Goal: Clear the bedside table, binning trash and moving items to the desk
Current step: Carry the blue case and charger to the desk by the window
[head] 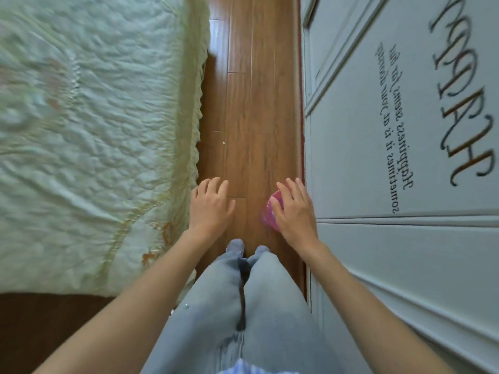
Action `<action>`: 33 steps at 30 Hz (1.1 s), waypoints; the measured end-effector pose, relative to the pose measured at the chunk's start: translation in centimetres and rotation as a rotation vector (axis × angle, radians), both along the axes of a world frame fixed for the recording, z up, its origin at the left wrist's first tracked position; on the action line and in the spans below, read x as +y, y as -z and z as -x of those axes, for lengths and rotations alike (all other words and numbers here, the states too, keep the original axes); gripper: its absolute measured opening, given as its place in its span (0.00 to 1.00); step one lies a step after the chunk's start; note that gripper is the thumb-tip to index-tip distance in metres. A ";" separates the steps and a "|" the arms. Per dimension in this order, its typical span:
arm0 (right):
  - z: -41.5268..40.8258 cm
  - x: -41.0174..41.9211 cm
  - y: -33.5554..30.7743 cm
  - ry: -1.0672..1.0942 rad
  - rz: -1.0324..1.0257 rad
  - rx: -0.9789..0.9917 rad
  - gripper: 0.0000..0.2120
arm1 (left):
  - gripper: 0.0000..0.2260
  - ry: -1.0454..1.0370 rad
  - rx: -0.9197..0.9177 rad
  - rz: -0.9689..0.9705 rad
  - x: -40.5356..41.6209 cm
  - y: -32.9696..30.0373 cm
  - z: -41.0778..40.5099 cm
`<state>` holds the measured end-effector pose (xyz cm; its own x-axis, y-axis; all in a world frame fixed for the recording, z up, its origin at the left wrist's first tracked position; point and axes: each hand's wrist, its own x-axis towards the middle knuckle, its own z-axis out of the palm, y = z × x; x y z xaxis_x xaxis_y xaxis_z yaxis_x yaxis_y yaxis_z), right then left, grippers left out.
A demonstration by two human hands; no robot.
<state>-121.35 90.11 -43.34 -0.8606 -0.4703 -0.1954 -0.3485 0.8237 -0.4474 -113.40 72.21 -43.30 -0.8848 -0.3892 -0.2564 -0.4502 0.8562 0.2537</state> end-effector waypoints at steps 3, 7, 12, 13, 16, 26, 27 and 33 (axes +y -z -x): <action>0.3 -1.9 -2.2 -0.124 0.011 0.022 0.21 | 0.22 -0.085 0.014 0.029 -1.4 -2.0 -2.2; 0.2 -3.7 -3.8 -0.289 0.023 0.054 0.21 | 0.22 -0.261 0.009 0.053 -2.2 -4.4 -5.9; -1.1 -6.2 -5.7 -0.526 0.037 0.063 0.21 | 0.22 -0.513 0.028 0.094 -0.7 -7.1 -11.7; -1.5 -6.6 -6.0 -0.581 0.034 0.063 0.22 | 0.22 -0.566 0.029 0.095 -0.1 -7.4 -12.8; -3.1 -7.4 -6.7 -0.750 0.040 0.065 0.22 | 0.22 -0.731 0.004 0.104 1.9 -8.2 -16.0; -10.6 -9.8 -9.1 -1.149 0.088 0.009 0.24 | 0.22 -1.174 0.009 0.165 7.9 -11.4 -26.6; -11.5 -10.2 -9.5 -1.176 0.103 -0.001 0.24 | 0.22 -1.205 0.011 0.180 8.2 -11.8 -27.8; -19.3 -12.4 -12.1 -1.299 0.156 -0.014 0.24 | 0.23 -1.335 -0.007 0.270 9.9 -13.9 -36.3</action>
<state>-102.00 77.70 -31.27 0.2372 -0.9690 -0.0694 -0.8392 -0.1683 -0.5172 -77.13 82.15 -29.42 0.2026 -0.9785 -0.0391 -0.9680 -0.2061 0.1434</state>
